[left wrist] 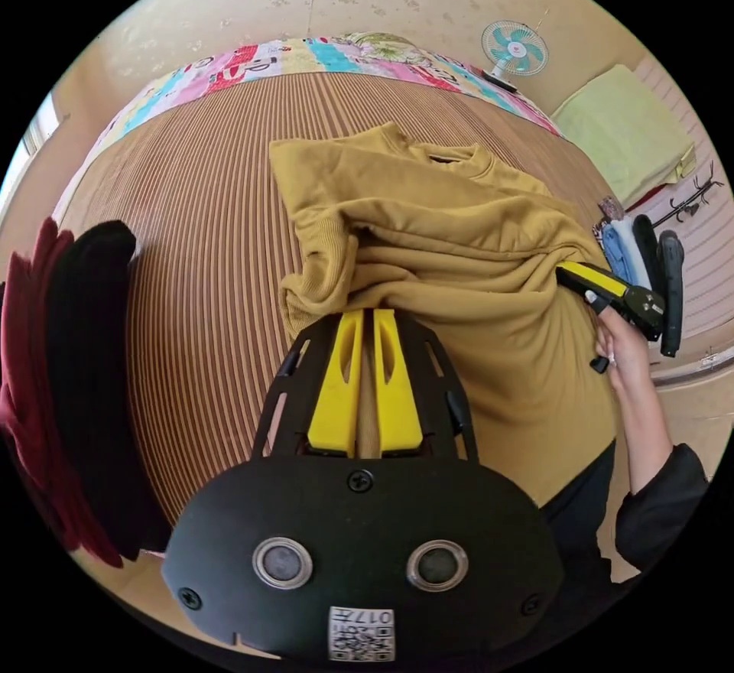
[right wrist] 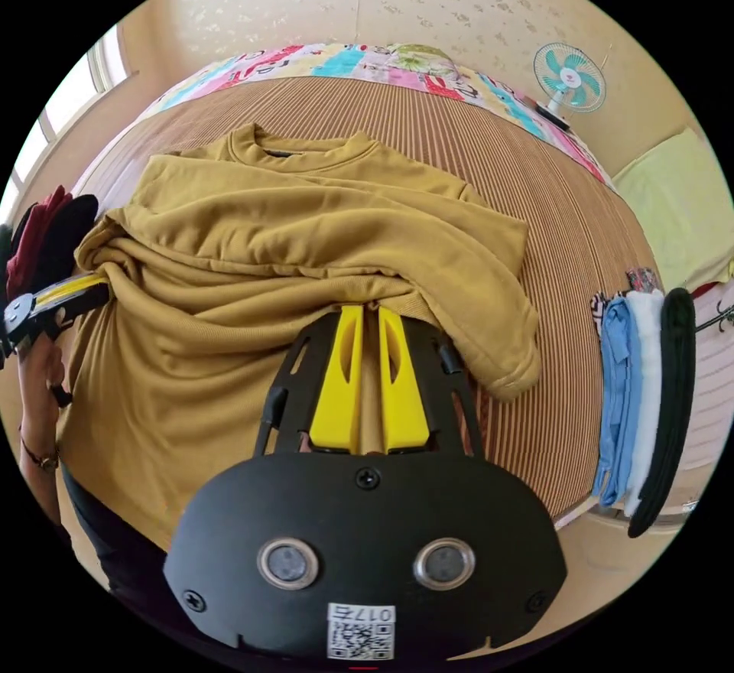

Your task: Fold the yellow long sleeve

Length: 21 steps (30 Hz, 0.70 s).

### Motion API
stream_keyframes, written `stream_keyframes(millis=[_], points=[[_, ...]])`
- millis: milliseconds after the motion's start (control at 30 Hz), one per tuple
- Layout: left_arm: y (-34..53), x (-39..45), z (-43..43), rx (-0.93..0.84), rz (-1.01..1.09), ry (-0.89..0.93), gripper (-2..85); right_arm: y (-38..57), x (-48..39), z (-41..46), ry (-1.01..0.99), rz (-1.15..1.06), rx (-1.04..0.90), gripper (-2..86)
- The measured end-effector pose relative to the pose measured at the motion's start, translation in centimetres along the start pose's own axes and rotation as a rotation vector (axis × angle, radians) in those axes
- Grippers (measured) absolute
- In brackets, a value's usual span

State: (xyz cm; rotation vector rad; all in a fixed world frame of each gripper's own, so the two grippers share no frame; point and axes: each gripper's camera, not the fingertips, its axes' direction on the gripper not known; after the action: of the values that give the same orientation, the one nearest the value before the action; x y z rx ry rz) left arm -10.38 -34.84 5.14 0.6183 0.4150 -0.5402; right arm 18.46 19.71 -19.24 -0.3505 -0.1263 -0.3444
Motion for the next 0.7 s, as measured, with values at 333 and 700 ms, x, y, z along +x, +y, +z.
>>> stream_keyframes(millis=[333, 700], points=[[5.0, -7.3, -7.2, 0.125, -0.117, 0.272, 11.3, 2.0, 8.0, -8.5, -0.174, 0.056, 0.068, 6.2], [17.1, -11.9, -6.4, -0.002, -0.305, 0.469, 6.1, 21.7, 14.4, -12.1, -0.376, 0.268, 0.063, 4.3]])
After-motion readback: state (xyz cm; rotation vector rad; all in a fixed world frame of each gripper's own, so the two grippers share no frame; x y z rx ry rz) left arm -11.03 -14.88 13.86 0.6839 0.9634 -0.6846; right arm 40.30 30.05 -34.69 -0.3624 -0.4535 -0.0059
